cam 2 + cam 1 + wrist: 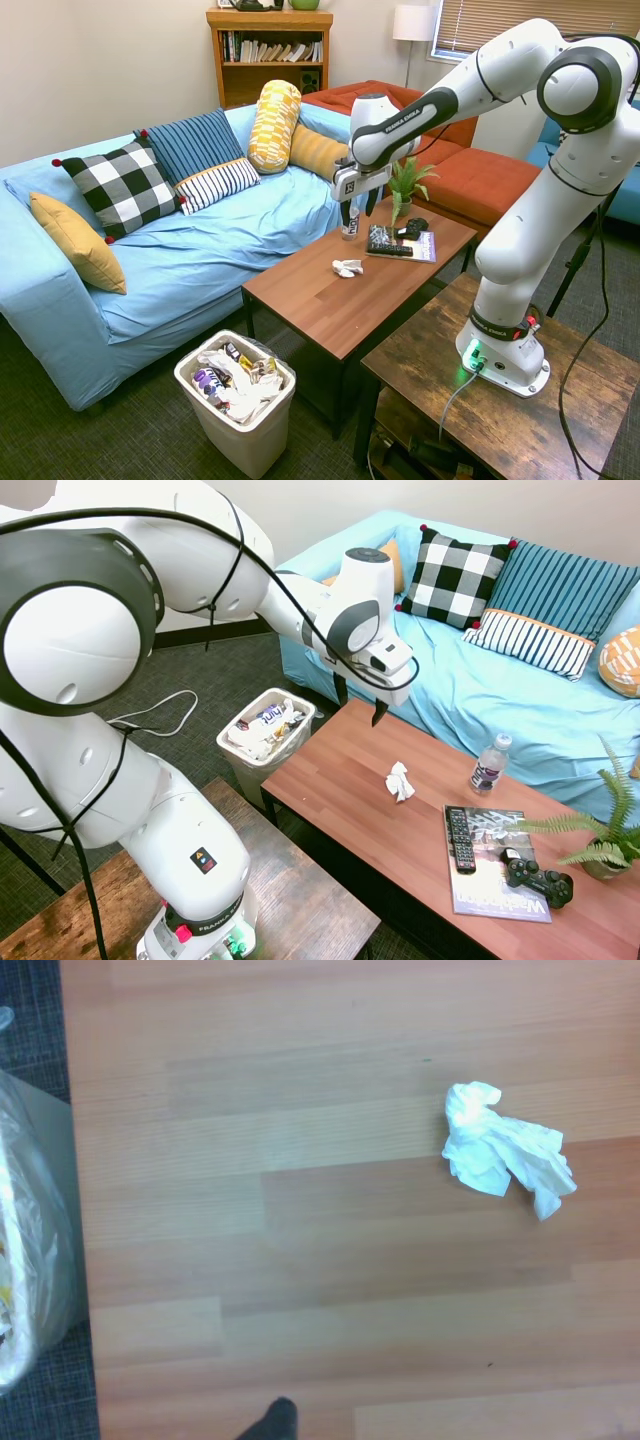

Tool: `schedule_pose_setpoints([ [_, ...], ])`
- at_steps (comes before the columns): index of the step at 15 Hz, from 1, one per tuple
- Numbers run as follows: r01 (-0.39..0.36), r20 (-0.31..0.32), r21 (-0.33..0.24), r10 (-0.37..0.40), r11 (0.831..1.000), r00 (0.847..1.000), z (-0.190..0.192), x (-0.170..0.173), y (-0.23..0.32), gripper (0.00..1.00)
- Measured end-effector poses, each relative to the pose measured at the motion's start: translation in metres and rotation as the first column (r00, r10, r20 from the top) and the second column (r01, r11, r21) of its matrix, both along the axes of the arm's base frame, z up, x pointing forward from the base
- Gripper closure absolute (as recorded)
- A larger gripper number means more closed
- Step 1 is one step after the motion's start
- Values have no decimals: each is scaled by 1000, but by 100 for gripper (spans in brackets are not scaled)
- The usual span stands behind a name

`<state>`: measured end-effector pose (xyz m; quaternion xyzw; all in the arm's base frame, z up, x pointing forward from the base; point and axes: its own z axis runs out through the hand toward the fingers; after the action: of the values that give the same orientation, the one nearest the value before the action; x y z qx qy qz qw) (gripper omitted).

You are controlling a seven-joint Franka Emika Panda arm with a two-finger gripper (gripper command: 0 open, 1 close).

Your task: Throw the tissue in the trash bin

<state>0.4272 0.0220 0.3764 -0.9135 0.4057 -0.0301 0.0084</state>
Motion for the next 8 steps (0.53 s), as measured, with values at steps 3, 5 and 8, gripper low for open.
schedule_pose_setpoints([
  [3, 8, -13, -1, -8, 1000, 1000, -5, 1, 4, 0],
  [5, 27, 7, -5, -27, 1000, 1000, -18, 11, 9, 0],
  [8, 61, 12, -33, -61, 998, 998, -42, 39, -11, 0],
])
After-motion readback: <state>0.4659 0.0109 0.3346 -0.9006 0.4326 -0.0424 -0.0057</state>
